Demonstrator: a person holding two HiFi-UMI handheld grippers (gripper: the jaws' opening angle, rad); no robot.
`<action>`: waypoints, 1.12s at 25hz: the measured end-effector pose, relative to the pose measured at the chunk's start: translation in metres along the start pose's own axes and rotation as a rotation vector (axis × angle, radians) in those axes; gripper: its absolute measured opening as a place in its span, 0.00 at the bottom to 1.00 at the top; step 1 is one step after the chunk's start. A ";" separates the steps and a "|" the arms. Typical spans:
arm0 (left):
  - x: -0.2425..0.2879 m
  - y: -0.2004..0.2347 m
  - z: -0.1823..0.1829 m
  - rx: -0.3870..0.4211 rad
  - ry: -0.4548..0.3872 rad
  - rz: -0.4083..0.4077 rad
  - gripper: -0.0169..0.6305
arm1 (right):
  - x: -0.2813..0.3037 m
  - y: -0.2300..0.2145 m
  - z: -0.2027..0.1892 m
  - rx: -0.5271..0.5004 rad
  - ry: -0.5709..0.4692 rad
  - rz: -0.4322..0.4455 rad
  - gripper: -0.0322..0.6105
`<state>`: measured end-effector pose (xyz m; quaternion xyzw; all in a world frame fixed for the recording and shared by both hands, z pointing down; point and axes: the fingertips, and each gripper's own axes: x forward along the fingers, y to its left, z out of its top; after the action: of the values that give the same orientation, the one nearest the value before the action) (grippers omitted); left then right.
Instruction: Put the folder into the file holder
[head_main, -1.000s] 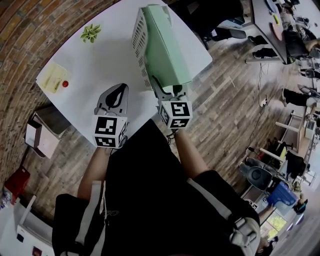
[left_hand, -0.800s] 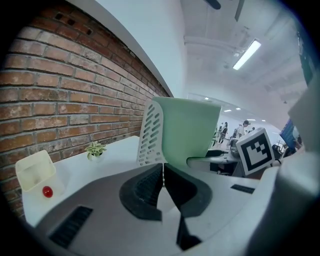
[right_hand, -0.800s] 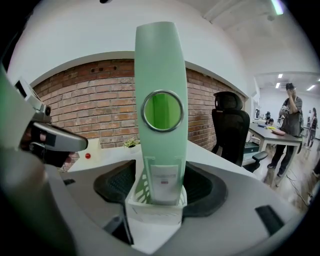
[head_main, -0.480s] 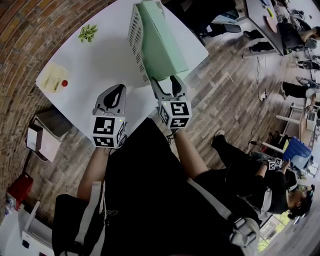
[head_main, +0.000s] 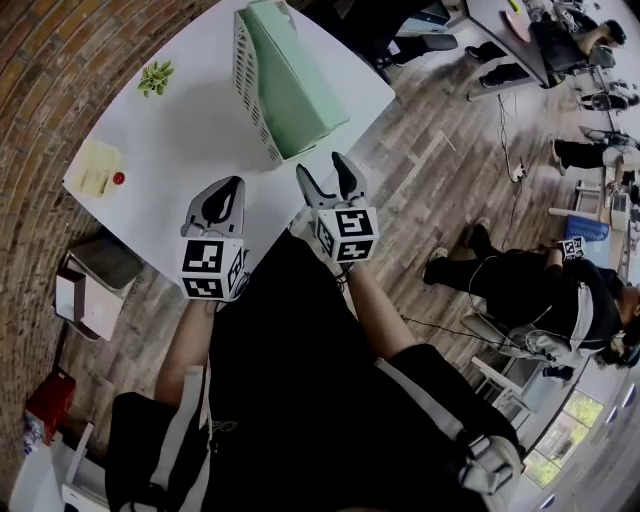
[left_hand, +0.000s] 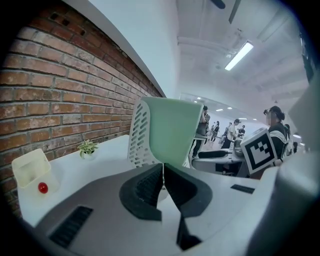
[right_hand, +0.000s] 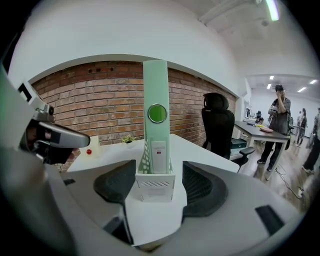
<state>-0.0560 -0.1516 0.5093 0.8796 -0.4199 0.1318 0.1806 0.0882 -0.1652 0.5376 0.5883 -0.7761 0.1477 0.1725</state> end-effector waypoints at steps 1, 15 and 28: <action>0.000 -0.003 0.000 0.002 0.002 -0.003 0.07 | -0.003 -0.001 -0.001 -0.001 0.004 -0.001 0.52; -0.001 -0.049 -0.013 -0.019 0.025 0.099 0.07 | -0.035 -0.004 -0.020 -0.065 0.065 0.128 0.06; -0.027 -0.118 -0.051 -0.095 0.020 0.226 0.07 | -0.085 -0.003 -0.042 -0.116 0.053 0.282 0.06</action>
<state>0.0161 -0.0421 0.5200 0.8159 -0.5201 0.1402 0.2103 0.1159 -0.0740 0.5380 0.4583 -0.8535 0.1411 0.2041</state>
